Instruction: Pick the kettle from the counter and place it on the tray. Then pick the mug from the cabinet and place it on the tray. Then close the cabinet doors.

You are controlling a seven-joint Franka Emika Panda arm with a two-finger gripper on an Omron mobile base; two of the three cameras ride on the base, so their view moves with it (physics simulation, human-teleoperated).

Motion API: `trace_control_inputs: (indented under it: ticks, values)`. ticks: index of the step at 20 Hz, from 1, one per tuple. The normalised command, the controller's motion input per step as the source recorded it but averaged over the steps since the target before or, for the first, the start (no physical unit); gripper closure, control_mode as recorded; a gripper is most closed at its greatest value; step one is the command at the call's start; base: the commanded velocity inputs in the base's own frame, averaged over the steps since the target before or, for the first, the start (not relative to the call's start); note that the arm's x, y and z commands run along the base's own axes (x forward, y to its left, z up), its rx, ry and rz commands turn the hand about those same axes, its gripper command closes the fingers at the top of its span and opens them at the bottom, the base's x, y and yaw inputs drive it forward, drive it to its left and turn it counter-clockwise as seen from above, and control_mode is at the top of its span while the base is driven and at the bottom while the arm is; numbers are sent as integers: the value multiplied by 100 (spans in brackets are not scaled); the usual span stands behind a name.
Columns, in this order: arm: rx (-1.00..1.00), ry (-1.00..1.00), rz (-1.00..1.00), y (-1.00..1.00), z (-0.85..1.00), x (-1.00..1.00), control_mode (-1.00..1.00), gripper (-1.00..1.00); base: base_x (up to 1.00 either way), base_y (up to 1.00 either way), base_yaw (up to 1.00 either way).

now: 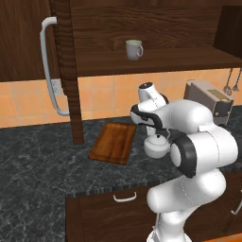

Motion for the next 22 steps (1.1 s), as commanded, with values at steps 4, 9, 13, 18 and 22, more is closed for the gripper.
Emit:
trace_control_inputs:
  ticks: [4,9,13,18,22]
  values:
    - [0,2,7,0,-36,-34,-100,100,0,0,0]
    - [0,-7,19,9,5,-49,-100,100,0,0,0]
    - [-9,-9,35,43,51,-28,-100,100,0,0,0]
    - [-9,0,52,60,25,-1,-100,100,0,0,0]
    - [-4,0,54,49,9,24,-100,100,0,0,0]
